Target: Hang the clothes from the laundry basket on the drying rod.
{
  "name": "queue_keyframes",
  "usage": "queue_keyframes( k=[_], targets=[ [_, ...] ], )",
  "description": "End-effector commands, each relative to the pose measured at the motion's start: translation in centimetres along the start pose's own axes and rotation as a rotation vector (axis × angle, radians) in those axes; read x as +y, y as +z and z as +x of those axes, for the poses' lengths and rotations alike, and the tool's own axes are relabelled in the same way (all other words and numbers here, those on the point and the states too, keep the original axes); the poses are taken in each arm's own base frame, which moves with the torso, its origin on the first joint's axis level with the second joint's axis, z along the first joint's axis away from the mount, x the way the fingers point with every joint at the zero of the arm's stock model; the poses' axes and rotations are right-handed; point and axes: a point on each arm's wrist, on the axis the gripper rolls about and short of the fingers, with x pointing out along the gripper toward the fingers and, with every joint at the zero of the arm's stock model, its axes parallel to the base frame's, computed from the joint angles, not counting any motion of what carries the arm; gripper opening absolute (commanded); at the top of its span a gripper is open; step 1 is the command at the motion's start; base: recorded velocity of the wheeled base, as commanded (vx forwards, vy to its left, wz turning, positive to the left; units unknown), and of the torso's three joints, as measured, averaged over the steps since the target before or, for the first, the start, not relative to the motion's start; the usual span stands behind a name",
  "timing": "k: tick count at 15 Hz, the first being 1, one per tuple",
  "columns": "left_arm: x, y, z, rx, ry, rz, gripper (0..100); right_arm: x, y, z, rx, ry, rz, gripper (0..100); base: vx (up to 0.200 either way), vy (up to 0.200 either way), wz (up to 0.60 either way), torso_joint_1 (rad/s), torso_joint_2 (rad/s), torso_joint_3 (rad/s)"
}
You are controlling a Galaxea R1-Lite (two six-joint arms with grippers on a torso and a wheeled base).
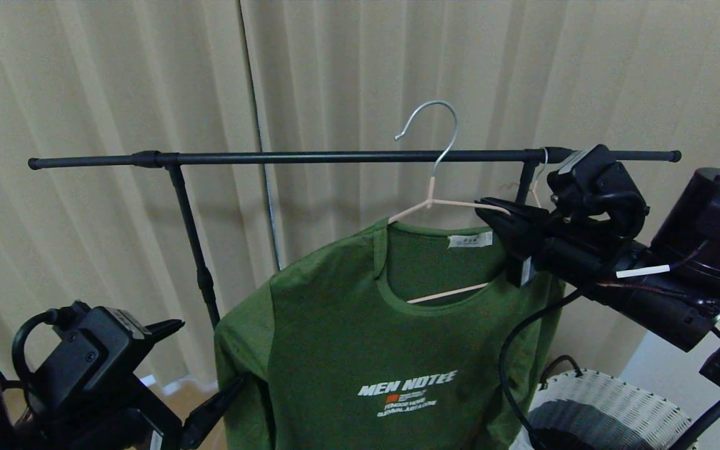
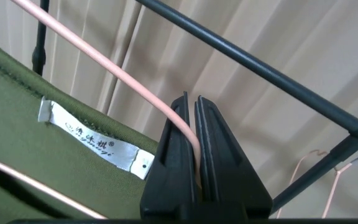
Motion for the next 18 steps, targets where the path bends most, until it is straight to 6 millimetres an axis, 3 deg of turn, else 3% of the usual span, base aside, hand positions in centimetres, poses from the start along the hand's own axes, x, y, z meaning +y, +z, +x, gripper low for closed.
queue_keyframes(
  k=[1, 4, 5, 13, 18],
  targets=[
    [-0.1, -0.1, 0.4, 0.017, -0.002, 0.002, 100, 0.0, 0.2, -0.2, -0.007, 0.001, 0.001, 0, 0.0, 0.0, 0.0, 0.0, 0.0, 0.0],
    [0.0, 0.0, 0.4, 0.011, -0.001, 0.002, 100, 0.4, 0.6, -0.3, -0.022, 0.016, 0.001, 0, 0.0, 0.0, 0.0, 0.0, 0.0, 0.0],
    [-0.1, -0.1, 0.4, 0.015, -0.002, 0.003, 0, 0.4, 0.6, -0.3, -0.022, 0.016, 0.001, 0, 0.0, 0.0, 0.0, 0.0, 0.0, 0.0],
    [0.8, -0.3, -0.2, 0.012, 0.058, -0.005, 0, 0.2, 0.4, -0.3, -0.01, 0.004, 0.0, 0, 0.0, 0.0, 0.0, 0.0, 0.0, 0.0],
    [3.0, -0.1, -1.4, -0.018, 0.2, -0.04, 0, -1.9, -0.7, -0.3, 0.036, -0.073, -0.002, 0, 0.0, 0.0, 0.0, 0.0, 0.0, 0.0]
  ],
)
